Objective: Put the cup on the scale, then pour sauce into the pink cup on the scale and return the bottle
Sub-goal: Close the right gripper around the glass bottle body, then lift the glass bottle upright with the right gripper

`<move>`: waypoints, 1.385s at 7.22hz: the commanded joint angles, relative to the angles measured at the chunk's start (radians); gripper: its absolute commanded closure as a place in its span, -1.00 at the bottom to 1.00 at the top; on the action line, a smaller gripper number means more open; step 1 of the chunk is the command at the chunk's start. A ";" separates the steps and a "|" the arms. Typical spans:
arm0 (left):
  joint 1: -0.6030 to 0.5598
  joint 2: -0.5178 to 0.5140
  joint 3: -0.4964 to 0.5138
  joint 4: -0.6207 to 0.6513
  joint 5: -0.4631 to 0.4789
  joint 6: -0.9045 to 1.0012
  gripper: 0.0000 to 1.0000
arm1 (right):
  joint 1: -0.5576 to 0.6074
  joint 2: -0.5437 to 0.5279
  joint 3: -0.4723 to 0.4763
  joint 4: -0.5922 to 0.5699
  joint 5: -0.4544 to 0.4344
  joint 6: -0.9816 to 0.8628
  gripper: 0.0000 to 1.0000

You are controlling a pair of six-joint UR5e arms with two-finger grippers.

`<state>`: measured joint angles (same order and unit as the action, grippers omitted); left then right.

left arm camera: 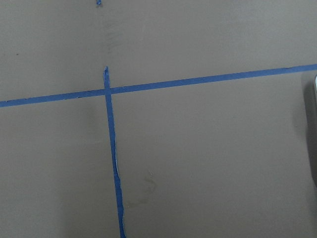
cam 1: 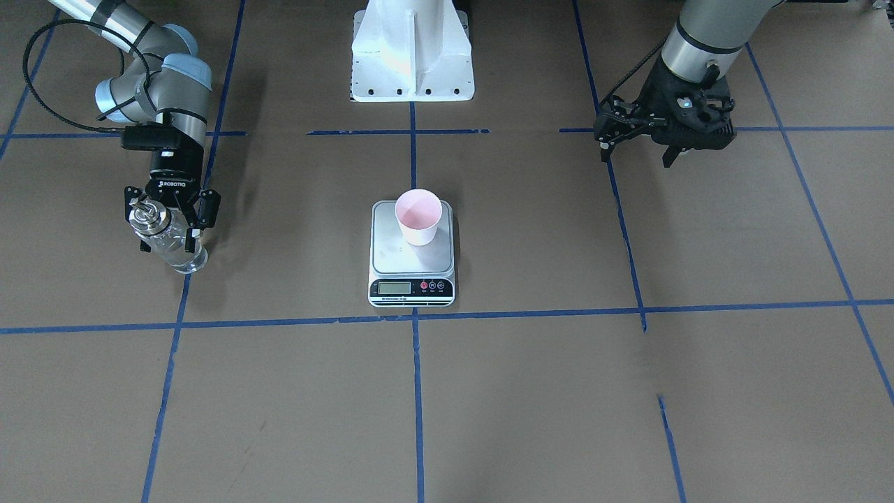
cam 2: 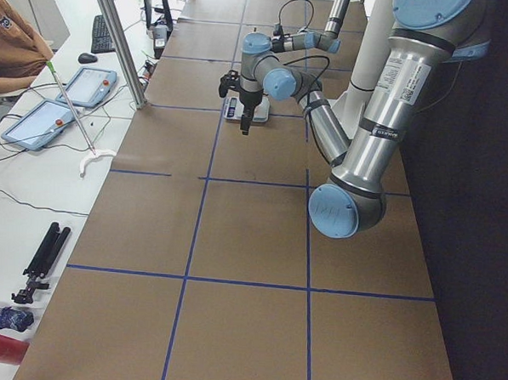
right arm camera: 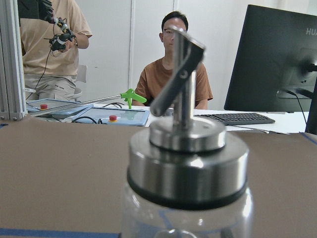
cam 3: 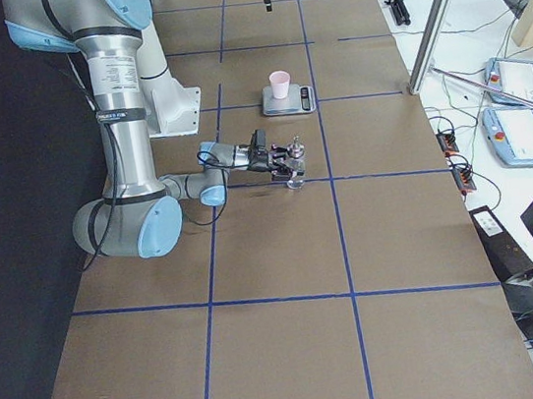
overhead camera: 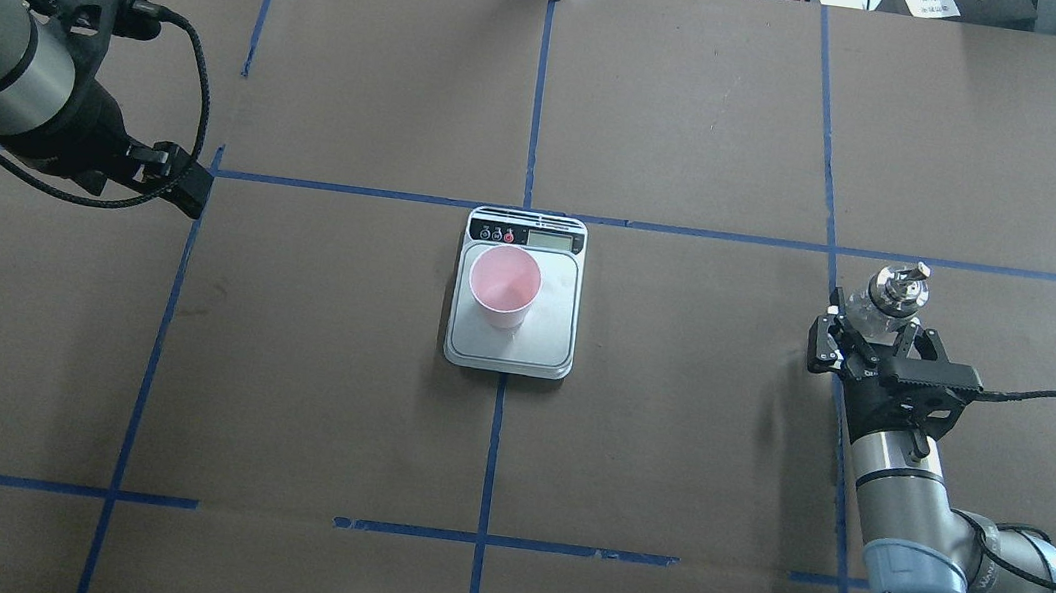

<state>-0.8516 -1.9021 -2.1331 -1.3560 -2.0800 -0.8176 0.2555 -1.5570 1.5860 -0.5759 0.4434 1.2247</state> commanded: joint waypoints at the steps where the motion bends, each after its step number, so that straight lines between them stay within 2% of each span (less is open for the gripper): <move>1: 0.000 0.000 -0.001 0.000 0.000 0.000 -1.00 | 0.002 0.006 0.009 0.001 0.000 -0.001 1.00; 3: 0.000 0.000 0.001 0.000 0.000 0.000 -1.00 | 0.005 0.006 0.058 0.001 0.000 -0.045 1.00; 5: 0.000 0.002 0.002 0.000 0.000 0.002 -1.00 | 0.010 0.006 0.176 -0.002 0.004 -0.199 1.00; 6: -0.001 0.002 0.001 0.001 0.000 0.002 -1.00 | 0.007 0.008 0.205 -0.002 0.008 -0.233 1.00; 8: -0.001 0.000 -0.001 0.002 0.000 0.000 -1.00 | 0.007 0.012 0.262 0.001 0.046 -0.446 1.00; 10: -0.001 0.000 -0.002 0.000 0.001 0.002 -1.00 | 0.011 0.084 0.285 -0.002 0.047 -0.635 1.00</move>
<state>-0.8527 -1.9020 -2.1344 -1.3555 -2.0798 -0.8173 0.2641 -1.5121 1.8563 -0.5762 0.4875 0.7095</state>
